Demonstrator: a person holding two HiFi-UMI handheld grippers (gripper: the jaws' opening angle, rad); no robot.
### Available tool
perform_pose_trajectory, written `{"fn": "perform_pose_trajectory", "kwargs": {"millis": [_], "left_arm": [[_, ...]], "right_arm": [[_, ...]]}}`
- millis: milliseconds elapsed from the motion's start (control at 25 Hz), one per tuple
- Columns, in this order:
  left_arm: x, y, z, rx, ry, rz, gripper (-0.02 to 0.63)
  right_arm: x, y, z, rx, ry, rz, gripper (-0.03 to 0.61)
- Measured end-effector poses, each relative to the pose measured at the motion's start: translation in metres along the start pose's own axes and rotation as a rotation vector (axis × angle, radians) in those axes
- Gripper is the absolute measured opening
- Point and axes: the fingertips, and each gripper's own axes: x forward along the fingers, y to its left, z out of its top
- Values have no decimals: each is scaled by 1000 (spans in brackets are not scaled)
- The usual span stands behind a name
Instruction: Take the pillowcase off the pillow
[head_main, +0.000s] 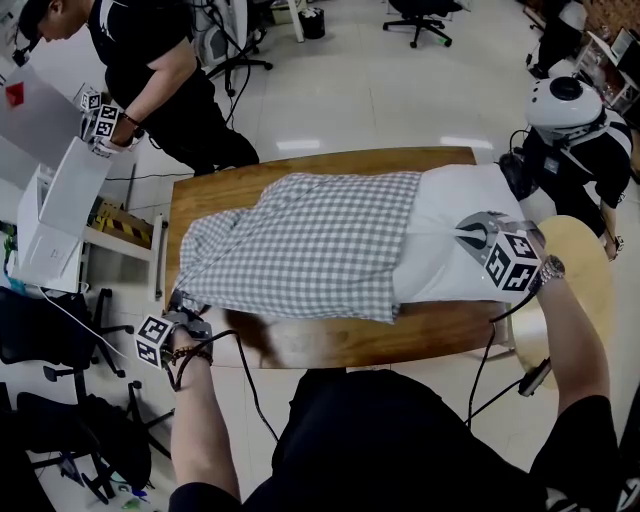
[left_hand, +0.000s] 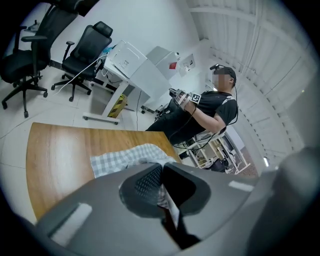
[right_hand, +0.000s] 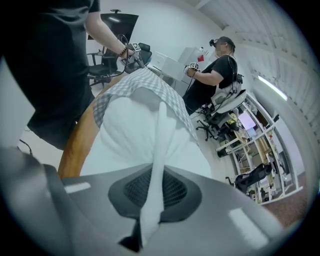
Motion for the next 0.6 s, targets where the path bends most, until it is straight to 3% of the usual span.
{"fn": "perform_pose_trajectory", "kwargs": {"millis": [360, 400, 520, 600], "left_arm": [[9, -17, -40, 54, 141, -18, 11], [8, -23, -43, 71, 154, -23, 30], [5, -40, -49, 122, 182, -38, 206], [2, -50, -47, 173, 184, -36, 255]], "right_arm": [[0, -6, 6, 85, -43, -14, 36], [-2, -7, 8, 87, -50, -17, 47], [-3, -7, 15, 90, -65, -21, 98], [-5, -6, 20, 98, -71, -17, 128]]}}
